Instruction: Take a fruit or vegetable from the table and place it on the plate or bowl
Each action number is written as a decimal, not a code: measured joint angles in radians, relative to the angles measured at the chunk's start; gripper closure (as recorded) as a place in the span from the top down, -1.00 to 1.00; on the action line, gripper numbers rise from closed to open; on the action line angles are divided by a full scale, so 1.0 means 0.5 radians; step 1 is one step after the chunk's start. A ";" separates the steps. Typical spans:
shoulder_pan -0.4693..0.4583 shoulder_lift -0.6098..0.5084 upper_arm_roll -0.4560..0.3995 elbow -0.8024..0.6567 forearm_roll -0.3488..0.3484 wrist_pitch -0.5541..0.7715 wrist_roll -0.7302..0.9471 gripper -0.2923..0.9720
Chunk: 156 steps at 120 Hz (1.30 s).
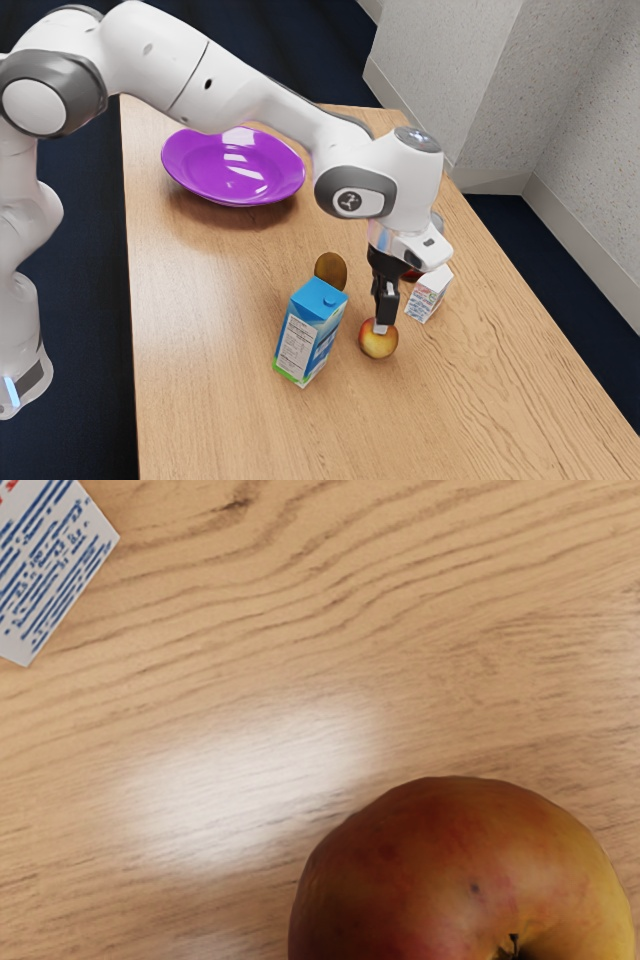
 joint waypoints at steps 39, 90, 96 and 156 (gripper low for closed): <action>-0.019 0.022 -0.003 0.000 -0.006 0.026 0.004 0.54; -0.023 0.082 -0.004 0.001 -0.021 0.042 0.004 0.54; -0.022 0.095 -0.003 0.003 -0.029 0.043 0.005 0.54; -0.042 -0.093 0.020 -0.005 0.002 0.055 -0.026 -0.18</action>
